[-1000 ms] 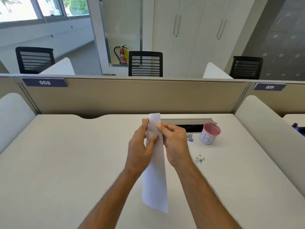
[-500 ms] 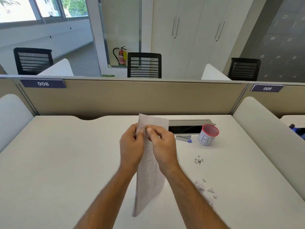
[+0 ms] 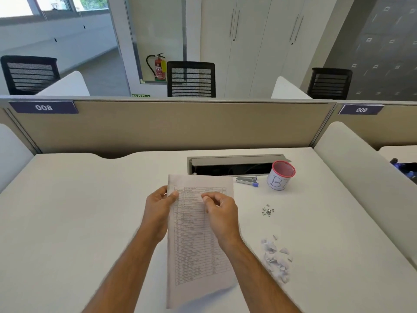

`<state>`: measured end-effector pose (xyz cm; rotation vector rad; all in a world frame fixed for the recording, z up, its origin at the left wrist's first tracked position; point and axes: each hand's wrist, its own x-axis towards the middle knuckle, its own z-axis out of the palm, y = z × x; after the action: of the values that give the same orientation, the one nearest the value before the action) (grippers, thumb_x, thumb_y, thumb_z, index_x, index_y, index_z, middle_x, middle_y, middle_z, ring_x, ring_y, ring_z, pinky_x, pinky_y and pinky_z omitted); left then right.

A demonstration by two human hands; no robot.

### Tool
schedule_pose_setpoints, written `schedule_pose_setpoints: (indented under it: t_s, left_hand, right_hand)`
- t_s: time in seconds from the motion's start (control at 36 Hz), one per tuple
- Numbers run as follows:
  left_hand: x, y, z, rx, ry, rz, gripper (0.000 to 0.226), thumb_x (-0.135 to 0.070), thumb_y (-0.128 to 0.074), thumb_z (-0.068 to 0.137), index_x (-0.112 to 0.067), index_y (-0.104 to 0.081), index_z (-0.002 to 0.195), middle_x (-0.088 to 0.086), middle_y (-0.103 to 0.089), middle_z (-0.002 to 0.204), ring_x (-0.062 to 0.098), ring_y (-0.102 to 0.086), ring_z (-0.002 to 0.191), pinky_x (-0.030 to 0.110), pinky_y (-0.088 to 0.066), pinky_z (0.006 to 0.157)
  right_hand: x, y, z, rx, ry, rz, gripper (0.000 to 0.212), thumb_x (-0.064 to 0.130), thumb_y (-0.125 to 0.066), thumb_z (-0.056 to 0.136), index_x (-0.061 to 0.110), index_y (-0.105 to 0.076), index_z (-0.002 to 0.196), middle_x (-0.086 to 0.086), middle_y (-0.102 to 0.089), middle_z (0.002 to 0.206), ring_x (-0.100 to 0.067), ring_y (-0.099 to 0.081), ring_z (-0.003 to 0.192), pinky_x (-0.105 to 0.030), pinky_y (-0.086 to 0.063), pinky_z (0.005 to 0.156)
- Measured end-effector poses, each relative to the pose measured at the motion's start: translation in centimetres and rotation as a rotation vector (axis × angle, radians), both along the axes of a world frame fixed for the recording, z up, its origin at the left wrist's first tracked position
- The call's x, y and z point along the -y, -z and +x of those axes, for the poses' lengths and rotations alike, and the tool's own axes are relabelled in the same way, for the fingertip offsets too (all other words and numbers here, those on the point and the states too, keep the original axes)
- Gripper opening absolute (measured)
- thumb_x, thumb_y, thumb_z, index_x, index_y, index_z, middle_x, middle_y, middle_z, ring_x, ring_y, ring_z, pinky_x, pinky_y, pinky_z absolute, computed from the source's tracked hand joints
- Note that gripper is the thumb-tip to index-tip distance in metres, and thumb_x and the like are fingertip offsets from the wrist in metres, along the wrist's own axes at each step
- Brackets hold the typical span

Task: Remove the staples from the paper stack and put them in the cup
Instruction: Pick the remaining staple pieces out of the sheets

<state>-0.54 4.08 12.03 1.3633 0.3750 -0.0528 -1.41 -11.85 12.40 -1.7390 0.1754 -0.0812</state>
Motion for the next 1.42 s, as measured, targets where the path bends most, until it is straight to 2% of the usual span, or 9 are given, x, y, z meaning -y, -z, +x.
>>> schedule_pose_setpoints:
  t_s: [0.14, 0.33, 0.61, 0.78, 1.0, 1.11, 1.25, 1.31, 1.42]
  left_hand:
    - [-0.4, 2.1, 0.1, -0.047, -0.015, -0.032, 0.02, -0.008, -0.06, 0.103, -0.005, -0.07, 0.12, 0.018, -0.08, 0.106, 0.04, -0.078, 0.097, 0.056, -0.061, 0.089]
    - [-1.0, 3.6, 0.8, -0.098, 0.002, 0.002, 0.02, -0.008, -0.06, 0.103, -0.002, -0.072, 0.117, 0.017, -0.08, 0.104, 0.038, -0.078, 0.097, 0.052, -0.062, 0.089]
    - [-1.2, 4.7, 2.2, -0.133, 0.023, 0.026, 0.022, -0.01, -0.061, 0.103, -0.004, -0.07, 0.122, 0.015, -0.081, 0.105, 0.035, -0.079, 0.095, 0.053, -0.062, 0.09]
    - [-1.2, 5.3, 3.5, -0.146, 0.006, 0.049, 0.021, -0.012, -0.063, 0.102, -0.007, -0.067, 0.123, 0.012, -0.082, 0.1, 0.033, -0.08, 0.09, 0.044, -0.065, 0.078]
    - [-1.0, 5.8, 4.5, -0.137, -0.02, 0.094, 0.016, -0.013, -0.063, 0.102, -0.009, -0.066, 0.117, 0.009, -0.082, 0.095, 0.03, -0.081, 0.083, 0.048, -0.066, 0.077]
    - [-0.7, 5.7, 4.5, -0.106, -0.017, 0.132, 0.015, -0.016, -0.062, 0.103, -0.011, -0.065, 0.117, 0.007, -0.083, 0.097, 0.03, -0.081, 0.084, 0.051, -0.065, 0.078]
    - [-0.8, 5.5, 4.7, -0.089, -0.021, 0.131, 0.012, -0.016, -0.061, 0.104, -0.008, -0.068, 0.109, 0.006, -0.083, 0.096, 0.027, -0.081, 0.085, 0.045, -0.065, 0.079]
    - [-1.0, 5.5, 4.8, -0.09, -0.027, 0.117, 0.013, -0.015, -0.062, 0.104, -0.006, -0.07, 0.108, 0.007, -0.083, 0.095, 0.027, -0.081, 0.085, 0.044, -0.064, 0.08]
    - [-1.3, 5.8, 5.0, -0.093, -0.017, 0.116, 0.014, -0.015, -0.062, 0.103, -0.006, -0.072, 0.108, 0.007, -0.082, 0.096, 0.026, -0.081, 0.087, 0.039, -0.064, 0.078]
  right_hand:
    - [0.4, 1.8, 0.2, -0.063, -0.034, -0.045, 0.018, 0.02, -0.06, 0.101, 0.019, -0.076, 0.107, 0.012, -0.073, 0.1, -0.004, -0.067, 0.094, -0.015, -0.056, 0.08]
    - [1.3, 4.1, 1.3, -0.126, -0.026, -0.084, 0.018, 0.02, -0.061, 0.1, 0.019, -0.077, 0.108, 0.013, -0.073, 0.104, -0.003, -0.067, 0.099, -0.028, -0.058, 0.094]
    - [1.7, 6.2, 3.4, -0.187, -0.054, -0.149, 0.018, 0.02, -0.059, 0.101, 0.018, -0.075, 0.108, 0.014, -0.07, 0.099, -0.002, -0.064, 0.095, -0.007, -0.045, 0.074]
    - [1.7, 7.1, 5.3, -0.209, -0.059, -0.17, 0.019, 0.02, -0.058, 0.101, 0.018, -0.076, 0.107, 0.011, -0.072, 0.1, -0.004, -0.065, 0.095, -0.011, -0.047, 0.075]
    - [2.4, 8.3, 8.0, -0.201, -0.05, -0.257, 0.019, 0.017, -0.057, 0.101, 0.015, -0.075, 0.106, 0.009, -0.07, 0.095, -0.004, -0.063, 0.087, -0.008, -0.043, 0.068]
    - [3.2, 8.9, 9.6, -0.183, -0.025, -0.37, 0.022, 0.011, -0.056, 0.099, 0.01, -0.074, 0.111, 0.004, -0.072, 0.102, -0.01, -0.064, 0.095, -0.011, -0.045, 0.077]
    - [6.0, 9.8, 14.2, -0.14, 0.107, -0.57, 0.033, 0.001, -0.054, 0.095, 0.004, -0.068, 0.125, -0.011, -0.067, 0.128, -0.027, -0.062, 0.119, -0.032, -0.047, 0.1]
    - [7.3, 10.0, 16.0, -0.128, 0.119, -0.693, 0.036, 0.0, -0.054, 0.094, 0.004, -0.064, 0.128, -0.012, -0.062, 0.132, -0.029, -0.058, 0.122, -0.035, -0.048, 0.098]
    - [9.2, 10.8, 18.5, -0.082, 0.03, -0.974, 0.034, -0.007, -0.057, 0.085, -0.002, -0.064, 0.117, -0.016, -0.061, 0.124, -0.033, -0.053, 0.118, -0.039, -0.049, 0.089]
